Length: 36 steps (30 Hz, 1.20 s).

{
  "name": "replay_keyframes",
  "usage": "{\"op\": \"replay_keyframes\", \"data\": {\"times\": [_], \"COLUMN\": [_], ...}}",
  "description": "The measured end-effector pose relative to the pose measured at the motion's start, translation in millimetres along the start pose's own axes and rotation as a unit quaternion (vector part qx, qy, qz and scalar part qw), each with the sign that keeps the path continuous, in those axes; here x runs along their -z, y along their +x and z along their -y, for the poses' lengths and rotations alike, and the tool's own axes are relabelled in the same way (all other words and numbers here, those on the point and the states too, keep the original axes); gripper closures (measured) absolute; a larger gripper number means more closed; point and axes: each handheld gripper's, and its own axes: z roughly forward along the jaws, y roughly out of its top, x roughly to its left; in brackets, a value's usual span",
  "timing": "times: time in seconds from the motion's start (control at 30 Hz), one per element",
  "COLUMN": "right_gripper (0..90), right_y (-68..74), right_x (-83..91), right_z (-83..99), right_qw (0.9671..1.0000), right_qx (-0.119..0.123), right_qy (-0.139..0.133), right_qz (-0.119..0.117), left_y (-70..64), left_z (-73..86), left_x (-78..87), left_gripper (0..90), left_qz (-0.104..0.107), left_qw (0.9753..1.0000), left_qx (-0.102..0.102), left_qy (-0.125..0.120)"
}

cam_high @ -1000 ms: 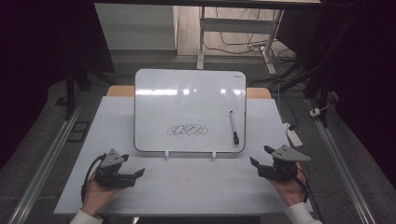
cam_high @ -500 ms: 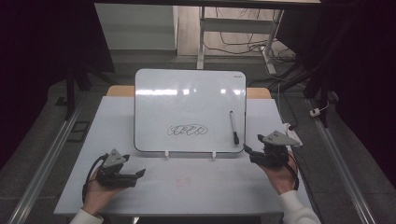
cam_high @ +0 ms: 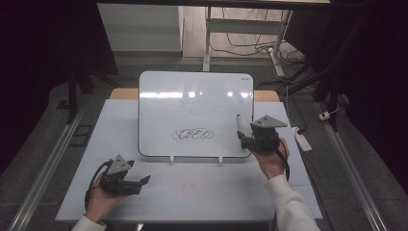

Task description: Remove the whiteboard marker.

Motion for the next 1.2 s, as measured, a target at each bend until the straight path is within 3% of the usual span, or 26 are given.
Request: {"op": "replay_keyframes", "data": {"times": [0.37,0.8,1.07,1.2], "right_gripper": [47.6,58.2,73.3,75.5], "right_y": [-1.2,1.0,8.7,10.2], "right_x": [-23.8,-44.4,-54.9,-55.7], "right_z": [-3.8,-19.1,-27.7,-28.7], "right_qw": [0.9988,0.9971,0.9937,0.9928], "right_qx": [-0.003,0.001,0.02,0.016], "right_qy": [0.046,0.052,0.057,0.059], "right_qz": [0.019,0.056,0.094,0.103], "left_y": [-0.2,-0.2,-0.1,0.1], "left_z": [0.5,0.8,1.3,1.4], "left_x": [-0.5,-1.3,-0.8,-0.4], "left_gripper": [18.4,18.5,18.7,18.8], "left_qz": [0.001,0.001,0.003,0.004], "left_qw": [1.0,0.9999,0.9999,0.9999], "left_qx": [-0.006,-0.011,-0.014,-0.015], "left_qy": [0.002,0.006,0.004,0.003]}}
